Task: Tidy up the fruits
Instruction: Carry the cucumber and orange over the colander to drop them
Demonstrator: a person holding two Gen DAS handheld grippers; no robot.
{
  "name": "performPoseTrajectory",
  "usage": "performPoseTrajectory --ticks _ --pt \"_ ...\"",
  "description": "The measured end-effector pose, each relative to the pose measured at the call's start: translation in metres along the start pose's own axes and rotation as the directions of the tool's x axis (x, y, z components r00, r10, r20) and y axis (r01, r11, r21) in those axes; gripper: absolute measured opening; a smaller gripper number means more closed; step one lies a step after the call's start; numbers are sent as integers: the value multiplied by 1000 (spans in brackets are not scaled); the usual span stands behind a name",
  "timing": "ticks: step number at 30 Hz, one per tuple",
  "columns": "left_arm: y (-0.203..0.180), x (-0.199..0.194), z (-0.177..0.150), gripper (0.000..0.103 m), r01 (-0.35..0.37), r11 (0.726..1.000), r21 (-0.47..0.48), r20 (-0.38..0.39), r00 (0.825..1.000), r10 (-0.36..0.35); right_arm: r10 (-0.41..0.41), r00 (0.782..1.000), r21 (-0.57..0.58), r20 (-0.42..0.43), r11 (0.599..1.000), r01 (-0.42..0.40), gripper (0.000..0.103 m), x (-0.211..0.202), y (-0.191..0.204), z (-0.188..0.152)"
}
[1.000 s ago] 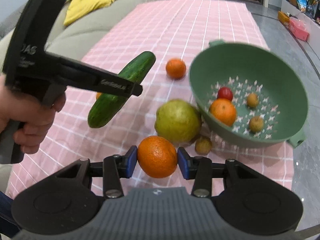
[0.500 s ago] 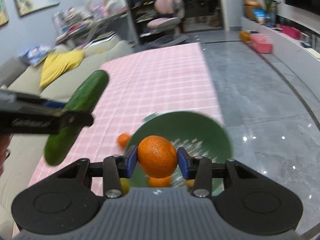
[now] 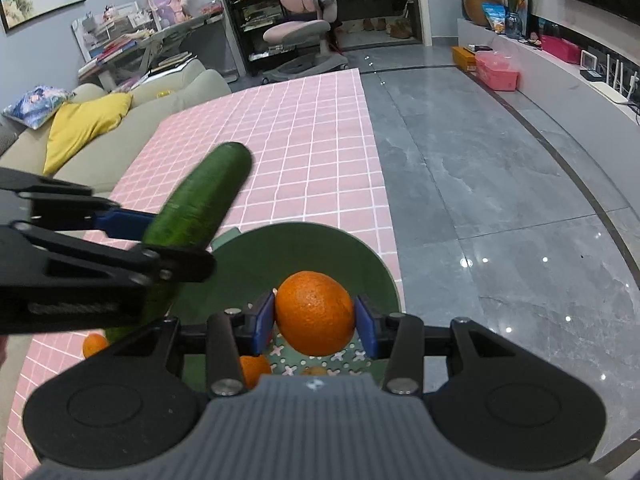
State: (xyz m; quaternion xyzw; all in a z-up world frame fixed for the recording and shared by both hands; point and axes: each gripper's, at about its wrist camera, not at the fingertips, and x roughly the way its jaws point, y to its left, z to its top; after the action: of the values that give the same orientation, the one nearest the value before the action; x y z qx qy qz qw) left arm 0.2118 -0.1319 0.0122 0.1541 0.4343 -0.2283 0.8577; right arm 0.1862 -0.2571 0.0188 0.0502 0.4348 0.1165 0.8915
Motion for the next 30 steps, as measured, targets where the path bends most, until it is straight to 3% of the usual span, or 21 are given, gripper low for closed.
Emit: performPoseTrajectory --ticks 6,9,12,18,22,30 --pt "5 34 1 42 26 998 50 -60 998 -23 -30 999 -59 -43 998 27 40 23 0 -6" --pt "0 52 -1 42 45 990 130 -101 994 -32 -51 997 -116 -61 992 44 40 36 5 -10" --pt "-9 64 -3 42 70 969 238 -138 990 -38 -72 994 -182 -82 982 56 40 49 14 -17" --pt "-18 85 -3 42 162 921 354 -220 972 -86 -102 986 -229 -134 971 70 40 67 19 -25" --pt "-16 94 -4 42 190 911 365 -244 964 -103 -122 982 -268 -144 960 80 40 73 22 -29" --pt "-13 108 -4 42 190 926 327 -258 960 -106 -155 978 -325 -141 940 102 40 79 32 -31"
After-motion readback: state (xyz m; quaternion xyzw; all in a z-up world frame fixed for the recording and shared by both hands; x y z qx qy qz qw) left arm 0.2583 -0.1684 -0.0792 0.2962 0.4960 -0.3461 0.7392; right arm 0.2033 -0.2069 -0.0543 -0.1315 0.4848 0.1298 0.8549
